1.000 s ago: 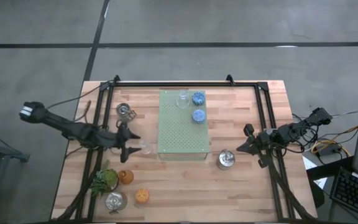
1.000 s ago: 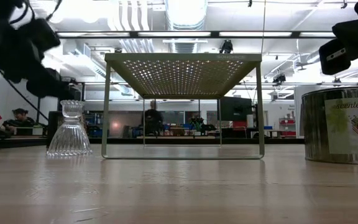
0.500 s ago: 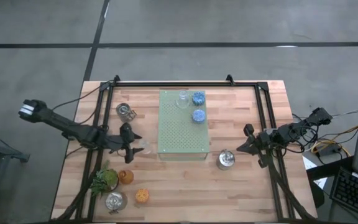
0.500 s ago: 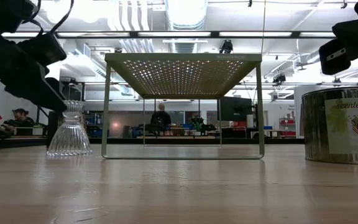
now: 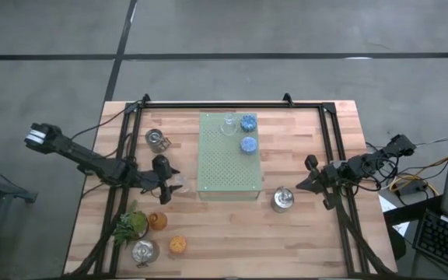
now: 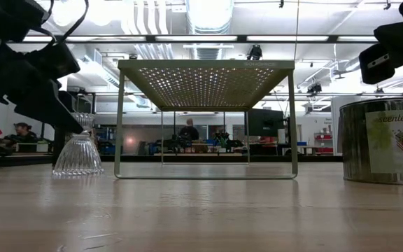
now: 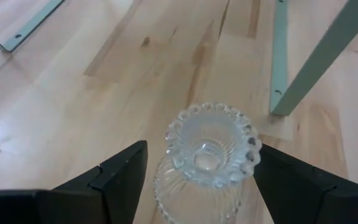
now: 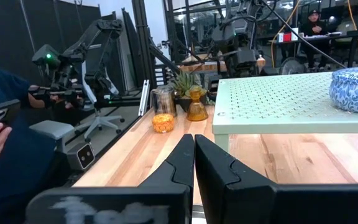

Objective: Pick & Place candle stick holders
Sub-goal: Put the transparent candle holder on the shelf aligned with the other transparent candle holder

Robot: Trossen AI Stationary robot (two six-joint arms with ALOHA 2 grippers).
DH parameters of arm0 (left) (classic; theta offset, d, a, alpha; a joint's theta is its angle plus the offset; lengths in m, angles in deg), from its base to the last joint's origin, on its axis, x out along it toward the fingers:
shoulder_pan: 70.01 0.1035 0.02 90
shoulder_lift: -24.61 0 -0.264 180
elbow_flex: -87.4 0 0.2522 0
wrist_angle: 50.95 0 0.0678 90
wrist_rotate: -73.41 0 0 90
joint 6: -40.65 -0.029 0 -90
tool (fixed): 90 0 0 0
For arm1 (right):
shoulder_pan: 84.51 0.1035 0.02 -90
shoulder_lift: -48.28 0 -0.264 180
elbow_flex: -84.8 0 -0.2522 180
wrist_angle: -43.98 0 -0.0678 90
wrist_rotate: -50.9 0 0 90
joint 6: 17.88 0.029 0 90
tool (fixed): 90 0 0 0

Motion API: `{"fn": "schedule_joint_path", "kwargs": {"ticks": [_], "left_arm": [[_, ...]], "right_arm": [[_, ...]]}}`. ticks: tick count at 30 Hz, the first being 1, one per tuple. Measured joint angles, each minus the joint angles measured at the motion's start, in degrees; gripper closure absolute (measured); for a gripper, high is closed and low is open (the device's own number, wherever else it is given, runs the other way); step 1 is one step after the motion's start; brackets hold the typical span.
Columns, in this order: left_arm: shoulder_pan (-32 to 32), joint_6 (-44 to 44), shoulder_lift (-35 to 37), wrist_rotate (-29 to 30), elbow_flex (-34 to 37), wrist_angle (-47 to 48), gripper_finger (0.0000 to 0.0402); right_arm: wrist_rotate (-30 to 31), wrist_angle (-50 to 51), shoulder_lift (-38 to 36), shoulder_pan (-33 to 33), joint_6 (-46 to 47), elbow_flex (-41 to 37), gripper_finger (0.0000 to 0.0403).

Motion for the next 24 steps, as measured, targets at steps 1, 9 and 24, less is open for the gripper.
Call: {"fn": "schedule_joint_path", "kwargs": {"ticks": [1, 9, 24], "left_arm": [[0.0, 0.0, -0.1, 0.1, 0.0, -0.1, 0.0124], [0.0, 0.1, -0.2, 0.3, 0.0, -0.4, 0.0186], [0.0, 0.0, -0.1, 0.4, 0.1, -0.5, 0.0269]], "right_arm": [[0.0, 0.0, 0.0, 0.0, 0.0, 0.0, 0.0394], [0.0, 0.0, 0.0, 0.0, 0.0, 0.0, 0.0394], [0.0, 0.0, 0.0, 0.0, 0.0, 0.0, 0.0394]]}}
